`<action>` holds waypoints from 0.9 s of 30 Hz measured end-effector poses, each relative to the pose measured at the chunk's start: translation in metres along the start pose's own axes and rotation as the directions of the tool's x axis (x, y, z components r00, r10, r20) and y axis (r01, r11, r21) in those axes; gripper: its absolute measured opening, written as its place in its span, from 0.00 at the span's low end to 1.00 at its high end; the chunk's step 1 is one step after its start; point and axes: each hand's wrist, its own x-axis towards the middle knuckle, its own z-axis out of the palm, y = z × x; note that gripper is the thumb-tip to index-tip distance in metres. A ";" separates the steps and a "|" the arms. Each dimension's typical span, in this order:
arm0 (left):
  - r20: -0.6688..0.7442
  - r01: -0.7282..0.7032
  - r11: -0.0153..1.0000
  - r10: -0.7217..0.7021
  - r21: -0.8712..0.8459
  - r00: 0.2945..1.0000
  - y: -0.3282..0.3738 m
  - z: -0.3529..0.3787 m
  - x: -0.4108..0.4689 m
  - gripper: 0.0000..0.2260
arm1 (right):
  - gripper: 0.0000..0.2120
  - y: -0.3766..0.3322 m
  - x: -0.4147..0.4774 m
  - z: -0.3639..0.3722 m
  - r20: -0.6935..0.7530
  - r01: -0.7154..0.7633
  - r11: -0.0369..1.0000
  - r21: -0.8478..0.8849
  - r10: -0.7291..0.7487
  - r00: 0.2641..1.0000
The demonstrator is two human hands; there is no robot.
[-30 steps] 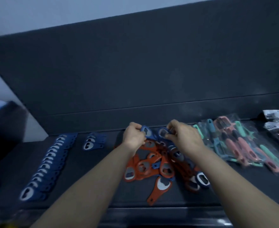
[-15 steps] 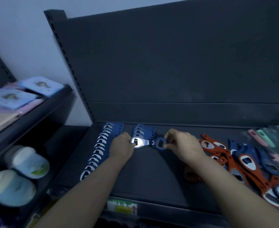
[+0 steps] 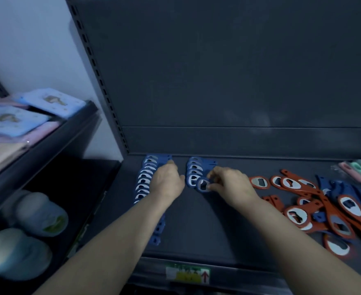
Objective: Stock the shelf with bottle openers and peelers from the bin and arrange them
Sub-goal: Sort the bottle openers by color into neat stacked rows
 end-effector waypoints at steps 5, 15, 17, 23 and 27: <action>-0.117 -0.123 0.969 0.150 0.213 0.982 -0.043 -0.017 -0.003 0.08 | 0.11 -0.013 0.012 0.021 0.024 0.011 1.000 -0.011 -0.011 1.000; -0.124 -0.176 0.967 0.200 0.182 0.972 -0.046 -0.026 -0.008 0.10 | 0.14 -0.021 0.024 0.030 -0.016 0.013 0.974 -0.227 -0.017 1.000; -0.112 -0.191 0.968 0.211 0.160 0.971 -0.039 -0.027 -0.009 0.11 | 0.14 -0.022 0.022 0.030 -0.045 0.020 0.966 -0.257 -0.032 0.998; -0.027 -0.273 0.954 0.278 0.125 0.960 0.000 -0.019 -0.010 0.10 | 0.11 -0.004 -0.003 0.009 -0.106 -0.003 0.953 -0.303 -0.030 0.994; 0.038 -0.340 0.932 0.338 0.122 0.940 0.046 -0.001 -0.013 0.10 | 0.10 0.034 -0.031 -0.021 -0.157 -0.078 0.940 -0.333 0.026 0.987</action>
